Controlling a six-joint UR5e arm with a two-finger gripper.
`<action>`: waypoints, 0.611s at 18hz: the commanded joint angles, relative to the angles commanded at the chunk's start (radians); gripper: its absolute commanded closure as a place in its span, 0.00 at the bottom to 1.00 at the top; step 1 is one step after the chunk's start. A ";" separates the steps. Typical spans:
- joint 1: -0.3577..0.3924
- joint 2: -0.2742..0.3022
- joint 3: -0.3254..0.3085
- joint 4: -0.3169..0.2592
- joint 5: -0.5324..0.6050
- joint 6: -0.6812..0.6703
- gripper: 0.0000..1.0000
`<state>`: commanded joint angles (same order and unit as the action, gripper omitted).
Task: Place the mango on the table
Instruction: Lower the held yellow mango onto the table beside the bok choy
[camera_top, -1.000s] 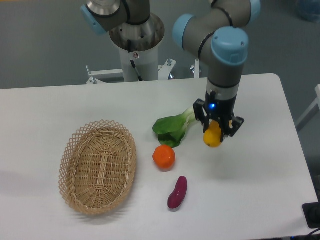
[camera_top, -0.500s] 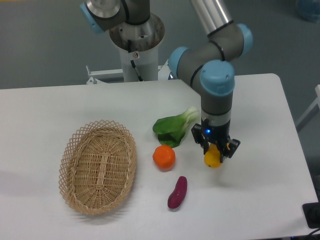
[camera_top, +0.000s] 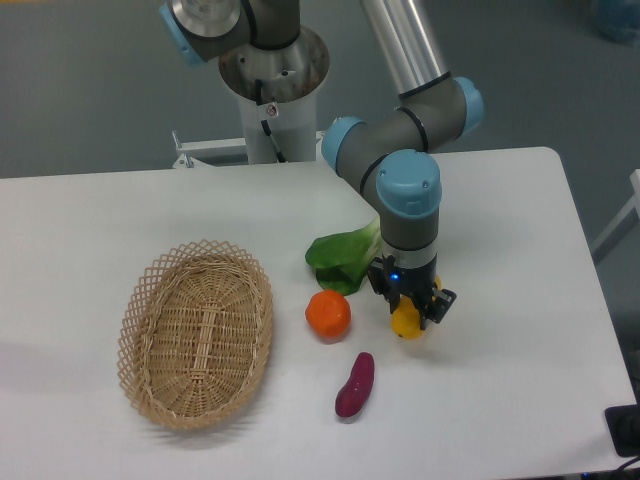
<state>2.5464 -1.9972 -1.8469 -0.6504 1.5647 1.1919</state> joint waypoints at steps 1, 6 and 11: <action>0.000 0.000 -0.003 0.000 0.000 -0.002 0.54; 0.000 0.002 -0.018 0.000 0.000 -0.003 0.54; 0.000 0.000 -0.017 0.000 -0.002 -0.003 0.35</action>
<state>2.5464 -1.9972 -1.8638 -0.6504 1.5631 1.1888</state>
